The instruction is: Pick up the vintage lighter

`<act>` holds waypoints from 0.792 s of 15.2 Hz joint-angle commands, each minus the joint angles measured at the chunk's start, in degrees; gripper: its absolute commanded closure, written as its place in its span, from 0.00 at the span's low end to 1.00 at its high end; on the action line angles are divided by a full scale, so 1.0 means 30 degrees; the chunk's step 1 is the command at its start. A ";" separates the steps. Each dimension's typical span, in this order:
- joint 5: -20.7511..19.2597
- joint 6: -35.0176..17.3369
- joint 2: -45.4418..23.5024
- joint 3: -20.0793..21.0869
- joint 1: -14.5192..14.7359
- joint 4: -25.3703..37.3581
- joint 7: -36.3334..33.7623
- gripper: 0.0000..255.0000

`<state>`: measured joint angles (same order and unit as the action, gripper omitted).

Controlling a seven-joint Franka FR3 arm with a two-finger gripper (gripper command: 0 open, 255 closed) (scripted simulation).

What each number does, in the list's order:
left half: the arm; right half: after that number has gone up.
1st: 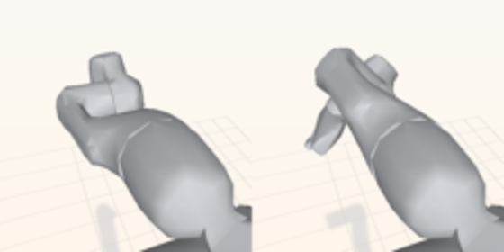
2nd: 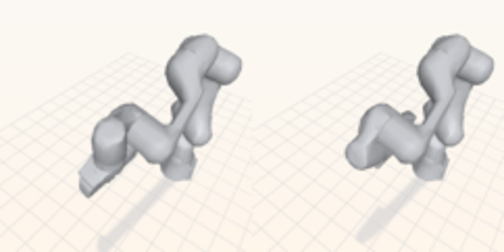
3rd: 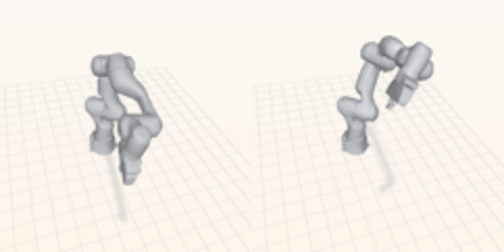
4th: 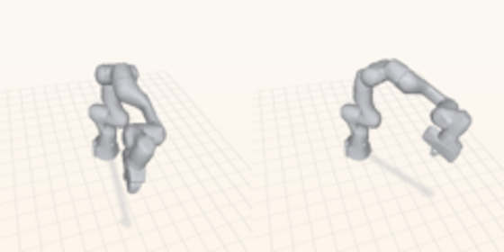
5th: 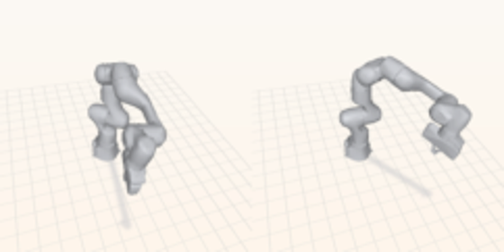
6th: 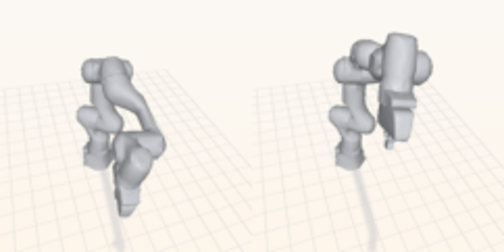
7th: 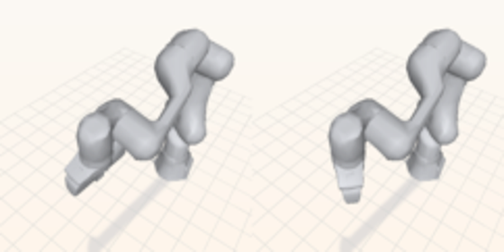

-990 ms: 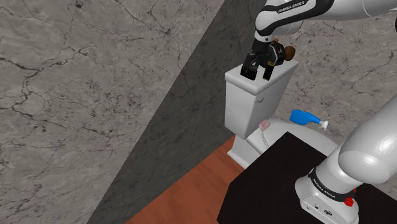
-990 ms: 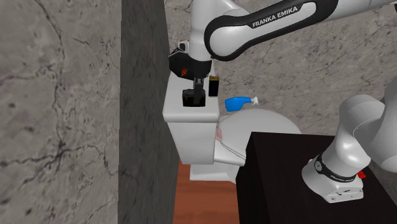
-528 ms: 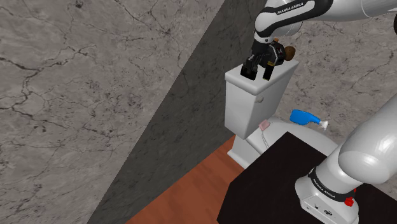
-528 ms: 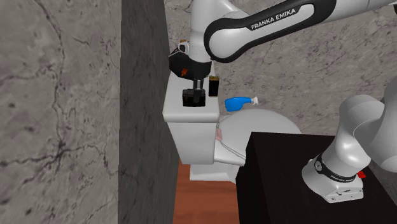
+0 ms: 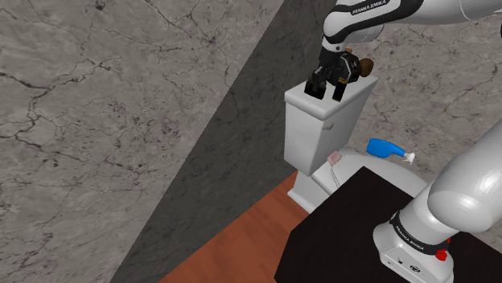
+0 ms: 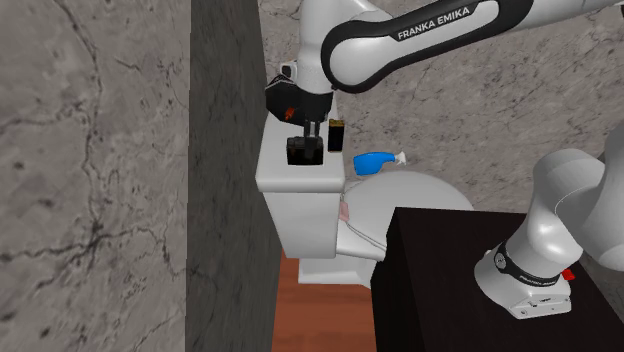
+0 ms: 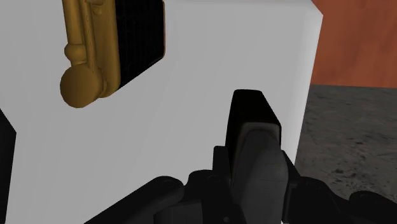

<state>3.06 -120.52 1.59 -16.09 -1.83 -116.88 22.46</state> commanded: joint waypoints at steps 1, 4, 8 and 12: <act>-0.0057 0.0471 0.0133 0.0004 0.0001 0.0343 -0.0054 1.00; -0.0134 0.1220 0.0312 0.0016 0.0006 0.0922 -0.0135 1.00; -0.0211 0.2224 0.0493 0.0030 0.0012 0.1755 -0.0227 1.00; -0.0263 0.3234 0.0606 0.0042 0.0017 0.2658 -0.0301 1.00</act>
<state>2.33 -111.66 3.29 -15.96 -1.77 -109.62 21.59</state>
